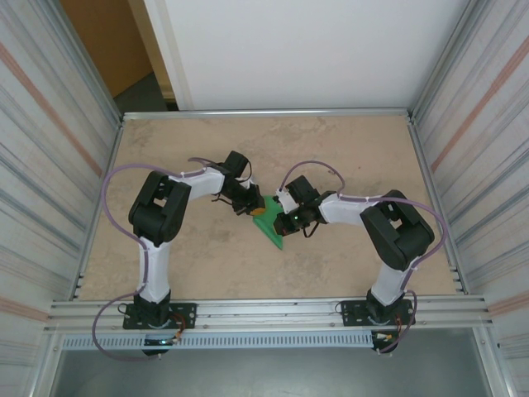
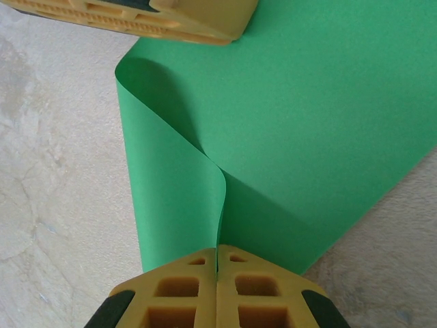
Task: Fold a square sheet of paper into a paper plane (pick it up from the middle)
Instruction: Third fold the triangle at the center of the table.
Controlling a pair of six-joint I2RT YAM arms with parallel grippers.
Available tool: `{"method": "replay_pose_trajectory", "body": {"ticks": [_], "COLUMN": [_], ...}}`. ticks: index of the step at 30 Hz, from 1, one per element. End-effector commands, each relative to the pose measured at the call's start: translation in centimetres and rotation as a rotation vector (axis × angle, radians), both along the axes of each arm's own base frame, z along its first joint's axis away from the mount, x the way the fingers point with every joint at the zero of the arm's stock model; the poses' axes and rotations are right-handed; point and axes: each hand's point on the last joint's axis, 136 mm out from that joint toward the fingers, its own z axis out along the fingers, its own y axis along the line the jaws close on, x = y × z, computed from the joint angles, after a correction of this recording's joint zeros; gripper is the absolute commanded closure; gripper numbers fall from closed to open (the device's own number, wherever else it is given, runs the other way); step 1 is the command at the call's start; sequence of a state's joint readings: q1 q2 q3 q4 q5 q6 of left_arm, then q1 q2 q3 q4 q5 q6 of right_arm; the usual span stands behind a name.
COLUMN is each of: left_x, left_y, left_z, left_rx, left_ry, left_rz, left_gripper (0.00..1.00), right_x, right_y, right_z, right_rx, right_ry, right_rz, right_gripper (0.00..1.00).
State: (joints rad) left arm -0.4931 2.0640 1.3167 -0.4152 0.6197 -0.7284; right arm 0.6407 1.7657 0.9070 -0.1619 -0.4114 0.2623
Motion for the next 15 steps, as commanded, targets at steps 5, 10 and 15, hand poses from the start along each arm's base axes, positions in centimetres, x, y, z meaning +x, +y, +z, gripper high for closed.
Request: {"method": "replay_pose_trajectory", "body": {"ticks": [5, 10, 15], "left_x": [-0.5, -0.2, 0.8], "left_y": [0.0, -0.1, -0.4], "left_z": [-0.8, -0.2, 2.8], "left_rx": [0.02, 0.013, -0.009], "left_ry": [0.021, 0.011, -0.046], "left_rz": [-0.021, -0.024, -0.017], "left_gripper": [0.9, 0.9, 0.88], "right_x": [0.5, 0.3, -0.1], "right_y": [0.0, -0.2, -0.6], "right_z": [-0.2, -0.7, -1.3], "right_rx": [-0.01, -0.028, -0.05], "right_ry": [0.019, 0.035, 0.053], "right_rz": [-0.023, -0.025, -0.03], "right_gripper": [1.0, 1.0, 1.0]}}
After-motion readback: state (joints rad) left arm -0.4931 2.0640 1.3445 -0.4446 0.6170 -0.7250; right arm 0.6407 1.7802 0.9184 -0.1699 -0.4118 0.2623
